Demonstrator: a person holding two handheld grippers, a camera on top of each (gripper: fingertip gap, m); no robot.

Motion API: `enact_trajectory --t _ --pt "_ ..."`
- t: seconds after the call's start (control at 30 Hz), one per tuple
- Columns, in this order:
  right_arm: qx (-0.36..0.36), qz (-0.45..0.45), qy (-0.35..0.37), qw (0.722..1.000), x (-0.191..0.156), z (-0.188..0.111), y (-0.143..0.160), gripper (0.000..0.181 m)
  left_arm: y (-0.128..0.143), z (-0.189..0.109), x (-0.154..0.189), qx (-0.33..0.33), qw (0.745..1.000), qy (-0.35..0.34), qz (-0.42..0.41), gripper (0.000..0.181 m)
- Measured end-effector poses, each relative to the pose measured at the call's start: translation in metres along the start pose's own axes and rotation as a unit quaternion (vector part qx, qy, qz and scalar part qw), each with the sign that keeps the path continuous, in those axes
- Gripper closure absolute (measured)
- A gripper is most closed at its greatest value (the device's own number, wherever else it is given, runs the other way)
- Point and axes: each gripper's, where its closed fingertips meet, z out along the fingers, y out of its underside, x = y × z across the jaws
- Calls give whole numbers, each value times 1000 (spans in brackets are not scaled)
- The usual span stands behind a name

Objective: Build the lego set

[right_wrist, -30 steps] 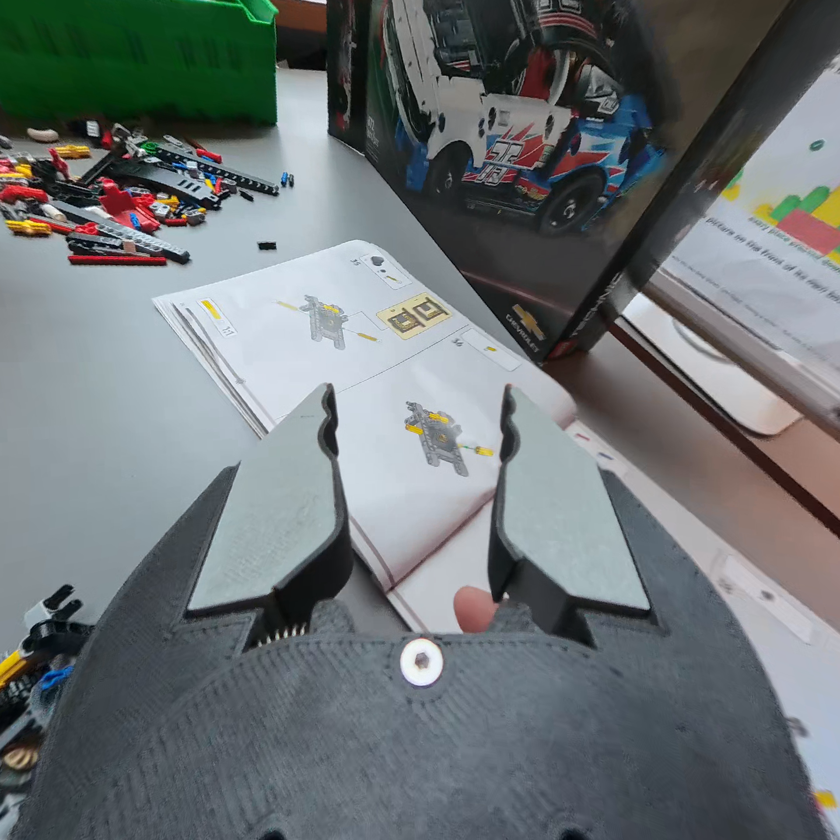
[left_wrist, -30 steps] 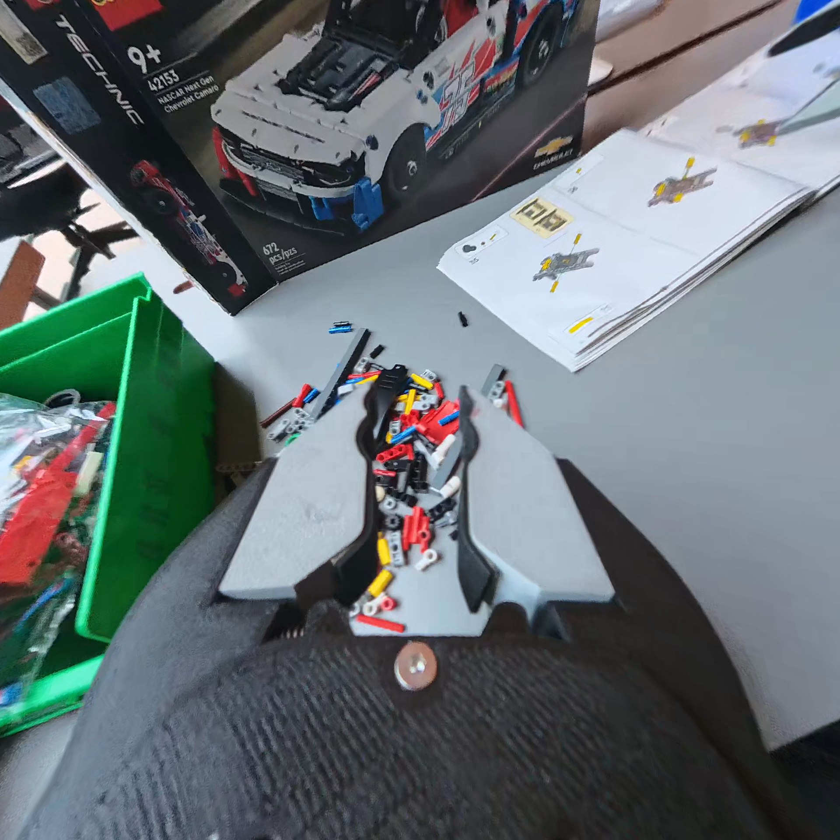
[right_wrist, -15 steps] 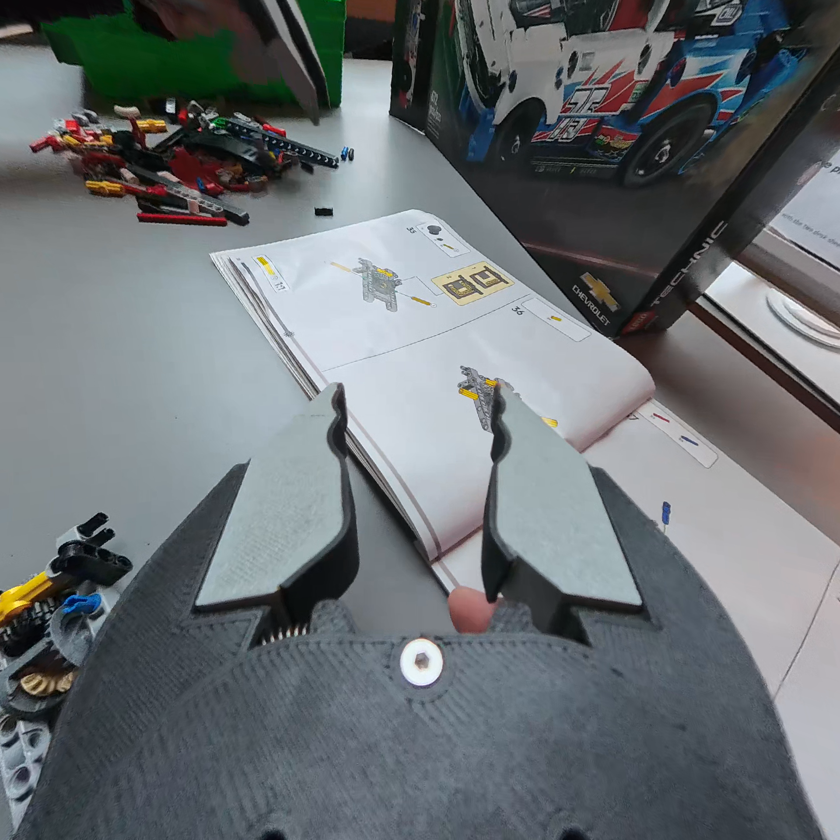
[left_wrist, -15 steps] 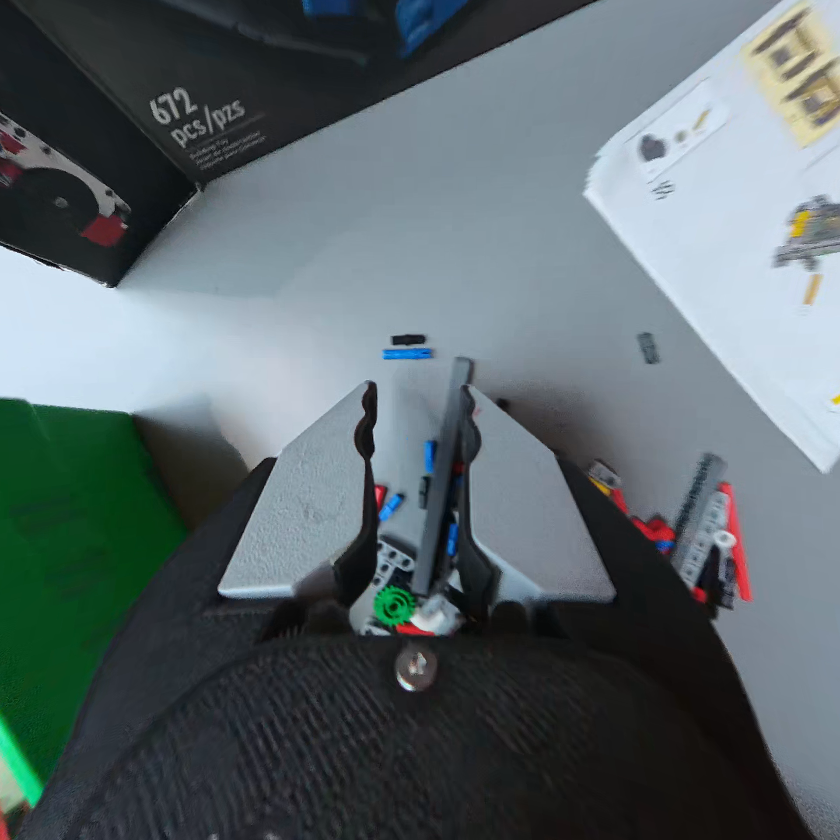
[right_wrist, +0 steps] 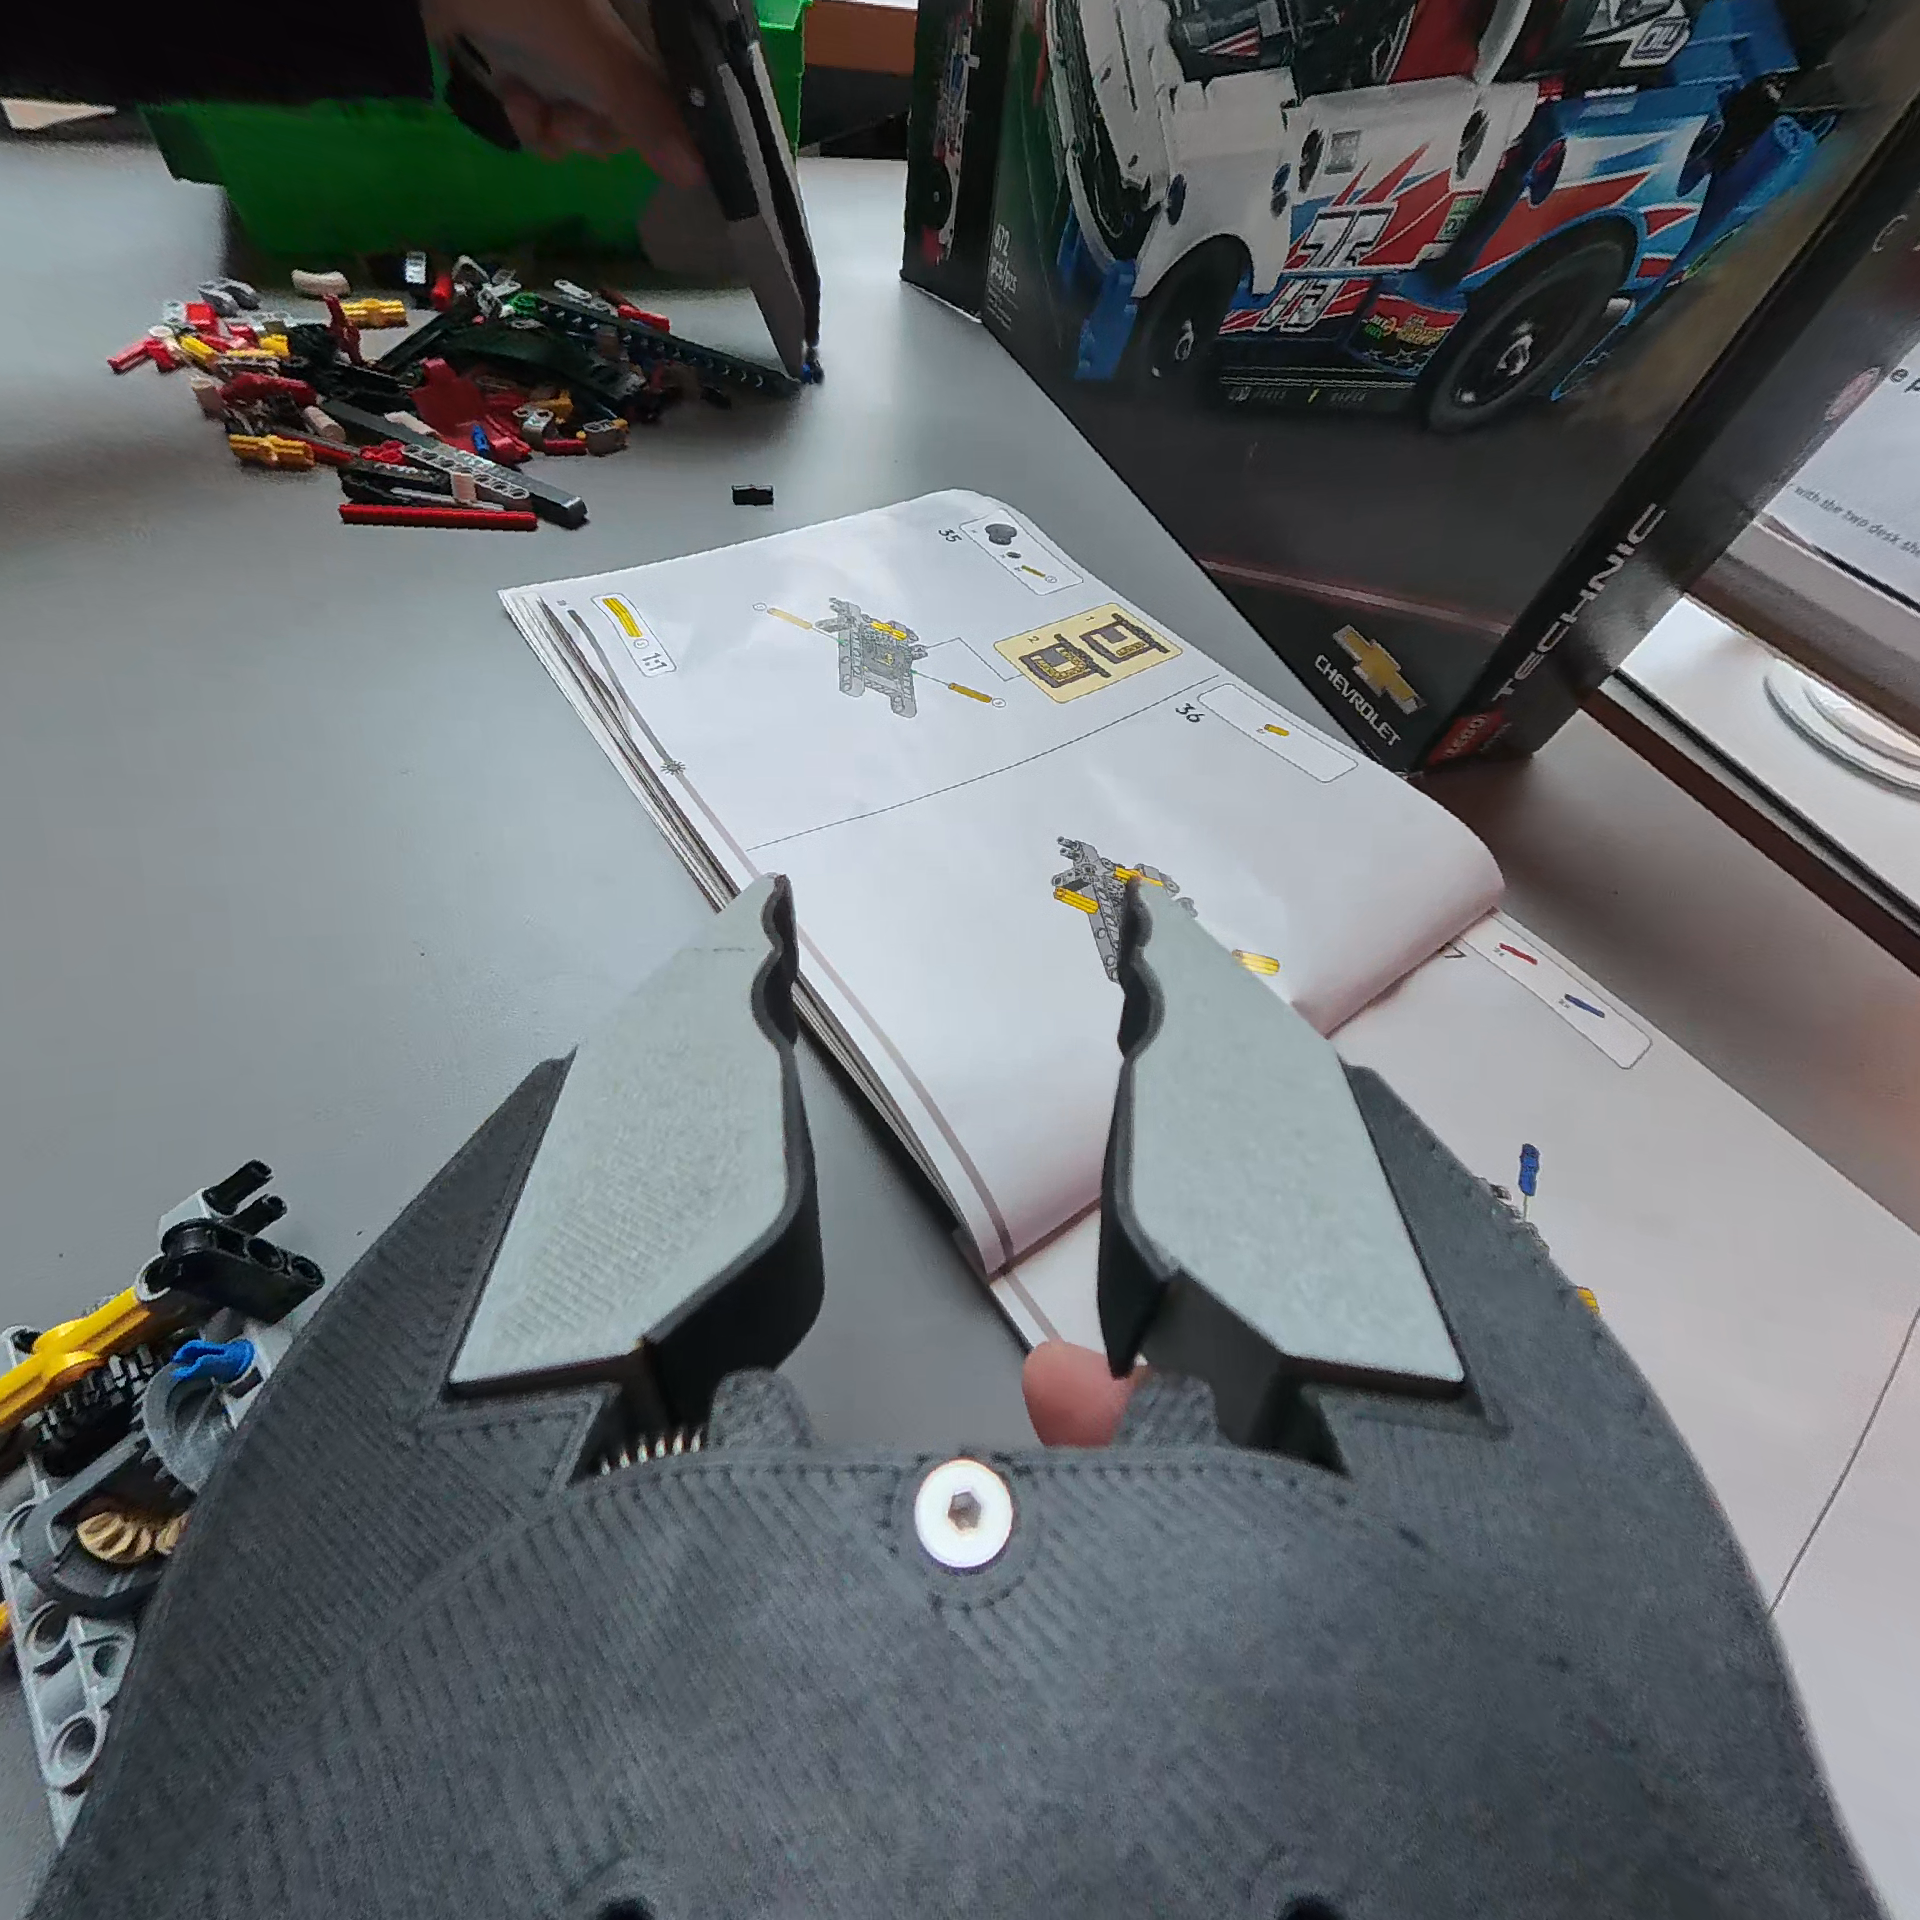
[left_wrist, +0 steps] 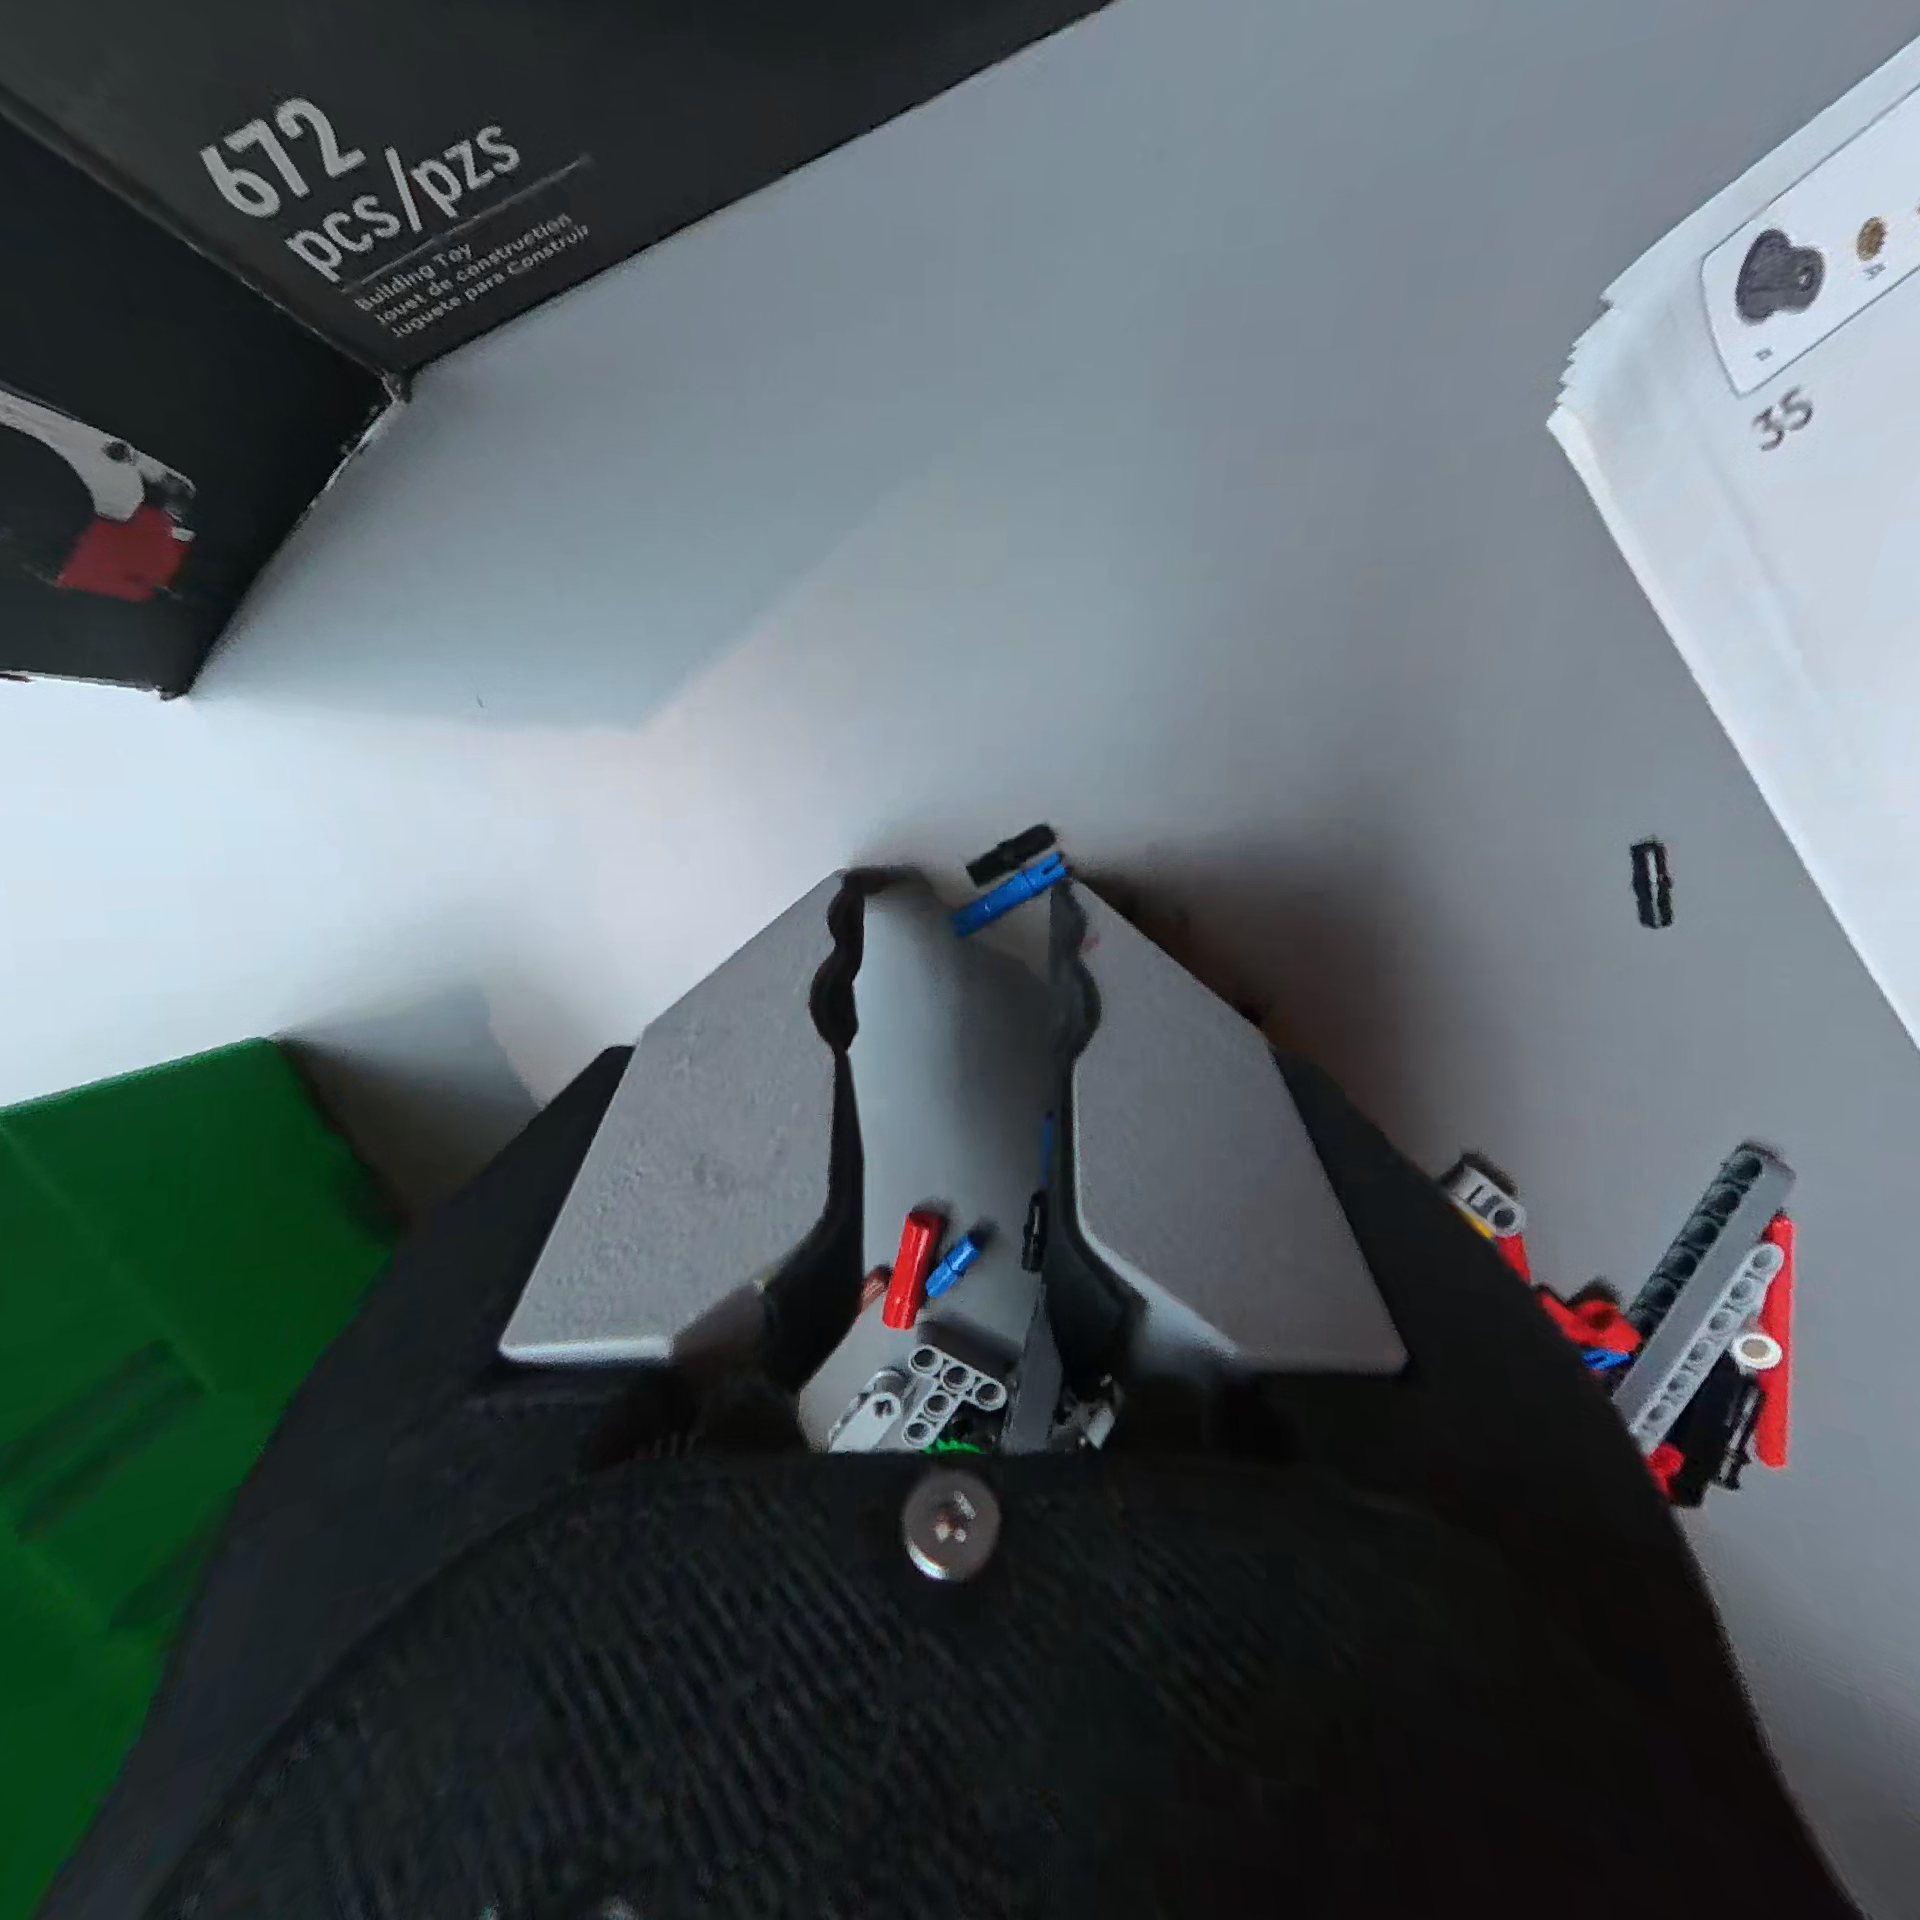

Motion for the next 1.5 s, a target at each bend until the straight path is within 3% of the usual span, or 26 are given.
enact_trajectory --t 0.17,0.4,0.63,0.77,0.87,1.0,1.07,1.17,1.3,1.5 --pt "-1 0 -2 1000 0 0 0 122 -2 0 3 8 1000 5 -16 150" --pt "-2 5 -2 1000 1 0 1 125 5 -1 2 -10 1000 -18 12 178" --pt "12 13 -11 1000 3 -2 -2 129 16 -6 4 -19 999 -27 23 179" --pt "33 11 -29 999 0 -7 -8 133 15 -32 24 17 998 -50 34 179" --pt "52 10 -73 996 -10 -15 -13 143 -1 -74 87 100 991 -41 81 179" --pt "90 33 -164 982 -37 -32 -30 145 -12 -116 232 218 956 14 195 179" --pt "110 37 -220 968 -56 -47 -39 148 -7 -119 304 264 931 66 243 179" --pt "114 12 -291 950 -88 -70 -37 151 9 -98 383 305 896 137 291 180" --pt "78 -33 -294 952 -108 -83 -12 165 20 -70 427 360 851 178 338 180" --pt "50 -67 -220 972 -119 -94 -5 167 15 -67 435 378 832 232 333 180"
